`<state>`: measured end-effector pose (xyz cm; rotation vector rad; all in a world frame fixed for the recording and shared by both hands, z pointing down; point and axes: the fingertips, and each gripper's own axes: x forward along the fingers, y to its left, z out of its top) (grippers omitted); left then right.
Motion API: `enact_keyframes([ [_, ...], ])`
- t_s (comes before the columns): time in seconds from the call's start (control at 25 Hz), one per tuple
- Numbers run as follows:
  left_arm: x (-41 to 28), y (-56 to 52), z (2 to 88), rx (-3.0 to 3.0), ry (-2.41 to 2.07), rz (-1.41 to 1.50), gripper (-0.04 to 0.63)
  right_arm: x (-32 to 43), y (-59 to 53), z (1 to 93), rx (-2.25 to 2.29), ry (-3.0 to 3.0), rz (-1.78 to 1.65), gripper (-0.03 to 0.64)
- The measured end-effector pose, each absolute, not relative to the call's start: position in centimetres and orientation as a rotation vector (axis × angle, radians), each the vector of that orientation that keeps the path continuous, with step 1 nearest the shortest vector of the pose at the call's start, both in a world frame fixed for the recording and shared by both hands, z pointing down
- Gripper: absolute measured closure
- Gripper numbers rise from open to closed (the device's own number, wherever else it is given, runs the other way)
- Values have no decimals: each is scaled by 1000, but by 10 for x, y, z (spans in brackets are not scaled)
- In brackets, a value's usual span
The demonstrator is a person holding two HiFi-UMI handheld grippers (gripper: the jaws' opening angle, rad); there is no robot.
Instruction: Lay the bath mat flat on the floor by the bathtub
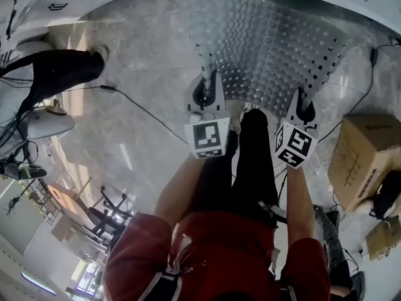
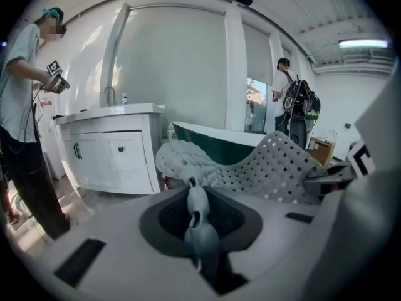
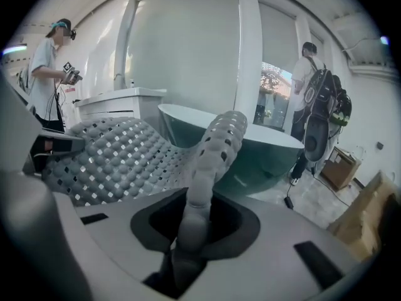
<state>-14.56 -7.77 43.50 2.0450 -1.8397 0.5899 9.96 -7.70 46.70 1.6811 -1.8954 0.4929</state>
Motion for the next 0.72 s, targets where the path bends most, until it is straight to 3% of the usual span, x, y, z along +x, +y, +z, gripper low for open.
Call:
enact_keyframes([
  [0.72,-123,-123,650,2185,-1704,663,541,133,-100,674,1643,-1814,466,529],
])
